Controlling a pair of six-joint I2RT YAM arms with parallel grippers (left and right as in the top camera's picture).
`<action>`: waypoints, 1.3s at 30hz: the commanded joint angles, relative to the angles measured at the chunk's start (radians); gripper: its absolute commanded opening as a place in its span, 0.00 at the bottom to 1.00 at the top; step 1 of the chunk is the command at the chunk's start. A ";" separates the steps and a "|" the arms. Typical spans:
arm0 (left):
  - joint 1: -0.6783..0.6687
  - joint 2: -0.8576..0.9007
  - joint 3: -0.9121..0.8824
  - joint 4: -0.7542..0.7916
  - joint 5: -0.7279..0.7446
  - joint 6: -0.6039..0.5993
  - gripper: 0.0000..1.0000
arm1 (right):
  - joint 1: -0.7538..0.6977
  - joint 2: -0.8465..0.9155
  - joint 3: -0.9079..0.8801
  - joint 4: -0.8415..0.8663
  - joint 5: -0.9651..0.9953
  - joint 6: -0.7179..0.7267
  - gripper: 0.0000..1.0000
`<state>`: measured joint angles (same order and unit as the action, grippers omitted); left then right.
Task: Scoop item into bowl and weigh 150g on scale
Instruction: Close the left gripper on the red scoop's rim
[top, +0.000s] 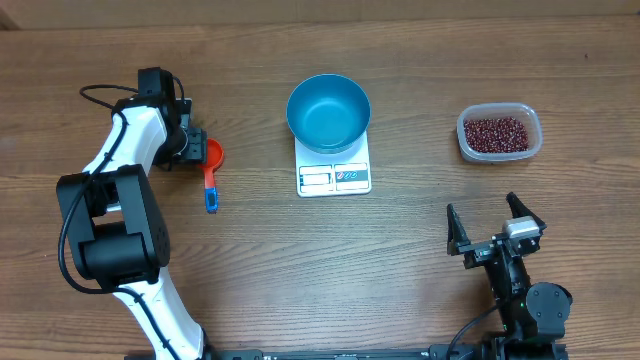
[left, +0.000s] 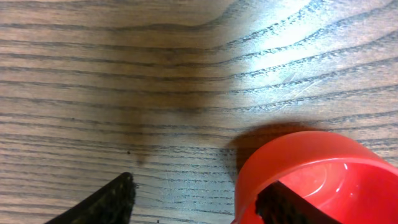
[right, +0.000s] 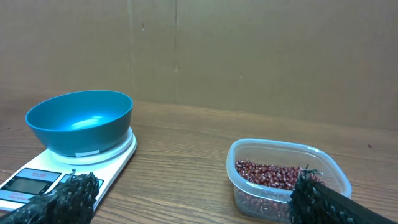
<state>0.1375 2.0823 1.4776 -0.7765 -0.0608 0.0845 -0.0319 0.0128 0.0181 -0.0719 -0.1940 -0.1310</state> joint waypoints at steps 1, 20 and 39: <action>-0.002 0.012 -0.001 0.002 0.003 0.013 0.62 | 0.005 -0.010 -0.010 0.004 0.010 -0.001 1.00; -0.008 0.012 -0.001 -0.013 0.013 0.013 0.23 | 0.005 -0.010 -0.010 0.004 0.010 -0.001 1.00; -0.008 0.012 -0.001 -0.019 0.036 0.013 0.83 | 0.005 -0.010 -0.010 0.004 0.010 -0.001 1.00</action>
<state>0.1371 2.0823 1.4776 -0.7956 -0.0418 0.0879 -0.0319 0.0128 0.0181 -0.0715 -0.1936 -0.1314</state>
